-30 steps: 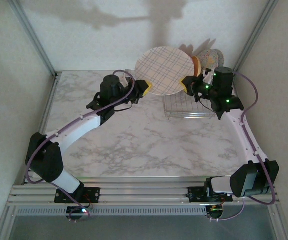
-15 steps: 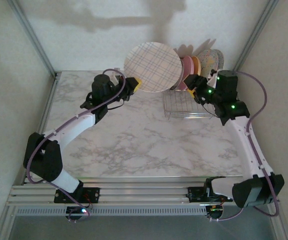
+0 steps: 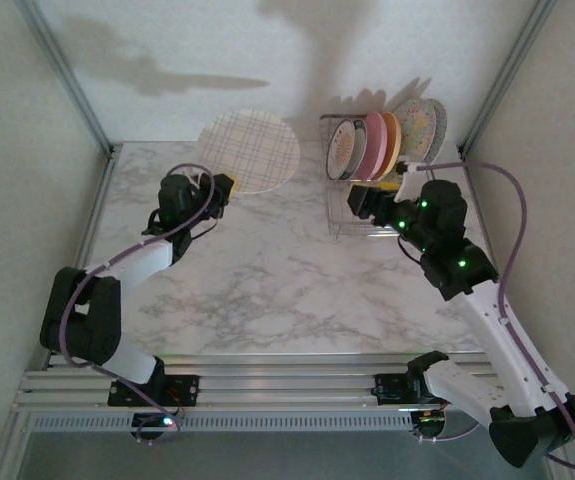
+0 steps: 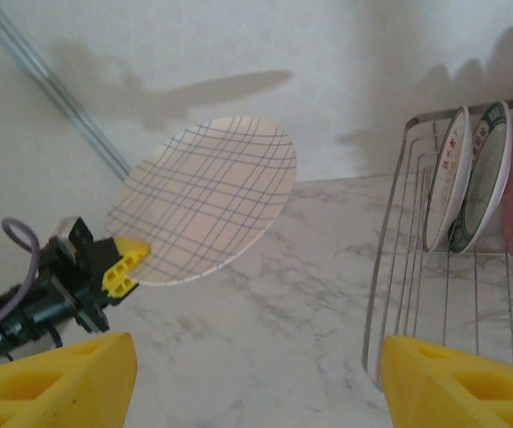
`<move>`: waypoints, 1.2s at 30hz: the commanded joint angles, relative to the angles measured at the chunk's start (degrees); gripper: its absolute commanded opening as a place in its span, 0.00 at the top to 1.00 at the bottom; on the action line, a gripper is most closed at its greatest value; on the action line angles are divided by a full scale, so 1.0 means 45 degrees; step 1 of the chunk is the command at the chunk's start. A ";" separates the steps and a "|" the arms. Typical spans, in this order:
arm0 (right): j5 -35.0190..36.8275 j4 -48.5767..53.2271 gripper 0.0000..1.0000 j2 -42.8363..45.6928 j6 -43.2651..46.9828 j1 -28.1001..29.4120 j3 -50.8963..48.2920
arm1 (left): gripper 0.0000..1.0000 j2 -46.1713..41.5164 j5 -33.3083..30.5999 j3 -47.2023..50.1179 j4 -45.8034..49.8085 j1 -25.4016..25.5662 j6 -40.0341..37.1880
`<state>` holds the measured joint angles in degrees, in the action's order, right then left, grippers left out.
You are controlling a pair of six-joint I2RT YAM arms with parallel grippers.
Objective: Unload the plates from the dish rack
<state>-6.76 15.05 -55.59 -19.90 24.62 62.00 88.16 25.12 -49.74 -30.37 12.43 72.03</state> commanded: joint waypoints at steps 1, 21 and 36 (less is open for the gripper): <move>0.0845 -0.1088 0.26 0.0037 0.1747 0.0584 -0.0332 | 1.00 0.0739 -0.0652 0.0394 -0.2827 -0.0287 0.0518; 0.0660 -0.1680 0.14 -0.2259 0.2281 0.2036 0.0422 | 1.00 0.6462 0.0000 -0.2579 -0.3751 -0.0570 0.0513; 0.0574 -0.1750 0.14 -0.2528 0.2198 0.2031 0.0453 | 1.00 0.7898 0.0345 -0.3698 -0.3203 -0.0824 0.0411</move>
<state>-3.22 8.75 -66.61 -10.63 33.32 62.24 122.87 24.86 -63.61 -40.93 9.26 73.78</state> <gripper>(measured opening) 0.861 0.068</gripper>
